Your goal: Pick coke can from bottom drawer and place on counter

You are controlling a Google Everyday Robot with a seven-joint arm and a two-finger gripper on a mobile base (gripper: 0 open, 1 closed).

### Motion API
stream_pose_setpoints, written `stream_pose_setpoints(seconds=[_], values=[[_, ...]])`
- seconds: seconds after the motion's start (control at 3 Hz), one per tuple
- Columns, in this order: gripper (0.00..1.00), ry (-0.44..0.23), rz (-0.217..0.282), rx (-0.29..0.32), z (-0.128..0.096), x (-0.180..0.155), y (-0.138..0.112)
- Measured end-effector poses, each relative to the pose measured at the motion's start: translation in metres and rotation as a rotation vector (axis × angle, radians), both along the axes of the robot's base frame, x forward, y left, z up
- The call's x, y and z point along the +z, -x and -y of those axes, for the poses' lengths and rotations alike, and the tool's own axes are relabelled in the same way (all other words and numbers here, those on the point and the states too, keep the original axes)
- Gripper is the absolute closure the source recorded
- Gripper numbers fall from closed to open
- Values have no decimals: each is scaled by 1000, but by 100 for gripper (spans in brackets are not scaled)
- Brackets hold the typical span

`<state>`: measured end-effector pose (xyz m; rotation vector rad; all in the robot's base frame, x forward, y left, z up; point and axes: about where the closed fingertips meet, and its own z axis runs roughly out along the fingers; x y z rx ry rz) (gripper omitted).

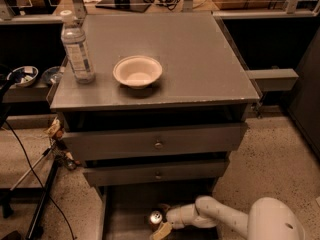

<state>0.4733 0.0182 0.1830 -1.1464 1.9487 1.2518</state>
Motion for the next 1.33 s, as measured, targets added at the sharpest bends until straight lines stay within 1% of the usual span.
stream_pose_setpoints(seconds=[0.33,1.33], values=[[18,0,0,0,0,0,0],[89,0,0,0,0,0,0]])
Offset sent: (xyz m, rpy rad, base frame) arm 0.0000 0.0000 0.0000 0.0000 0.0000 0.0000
